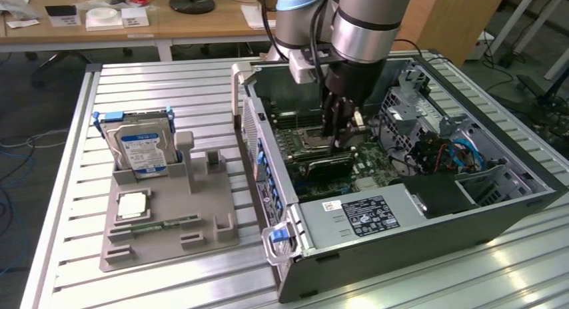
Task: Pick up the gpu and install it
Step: 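Insert the gpu into the slot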
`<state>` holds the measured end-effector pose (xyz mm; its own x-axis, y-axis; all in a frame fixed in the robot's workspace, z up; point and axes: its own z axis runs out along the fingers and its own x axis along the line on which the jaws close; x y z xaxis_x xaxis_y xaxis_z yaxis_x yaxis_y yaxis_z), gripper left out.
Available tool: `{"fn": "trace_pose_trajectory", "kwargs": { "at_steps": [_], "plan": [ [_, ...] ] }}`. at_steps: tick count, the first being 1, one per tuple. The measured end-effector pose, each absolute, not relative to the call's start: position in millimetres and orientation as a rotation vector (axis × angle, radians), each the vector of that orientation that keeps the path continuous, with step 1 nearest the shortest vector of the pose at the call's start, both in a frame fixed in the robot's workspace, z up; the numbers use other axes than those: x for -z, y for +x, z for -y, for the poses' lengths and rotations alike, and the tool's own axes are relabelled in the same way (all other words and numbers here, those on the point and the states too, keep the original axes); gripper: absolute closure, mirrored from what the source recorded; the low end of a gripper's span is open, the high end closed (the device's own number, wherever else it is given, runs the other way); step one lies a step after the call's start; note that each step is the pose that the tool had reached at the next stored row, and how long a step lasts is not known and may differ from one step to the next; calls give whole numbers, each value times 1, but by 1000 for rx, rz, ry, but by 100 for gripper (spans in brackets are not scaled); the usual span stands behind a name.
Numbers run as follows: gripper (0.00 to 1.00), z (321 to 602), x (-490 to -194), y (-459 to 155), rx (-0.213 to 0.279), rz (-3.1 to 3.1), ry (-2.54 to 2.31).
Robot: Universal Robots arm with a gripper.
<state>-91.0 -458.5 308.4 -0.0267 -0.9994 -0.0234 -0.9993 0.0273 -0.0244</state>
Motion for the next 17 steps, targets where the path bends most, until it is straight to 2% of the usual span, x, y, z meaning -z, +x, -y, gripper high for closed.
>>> {"fn": "trace_pose_trajectory", "kwargs": {
  "at_steps": [17],
  "plan": [
    [55,459,-317,-91,2,-2227,-2168]
  ]
}}
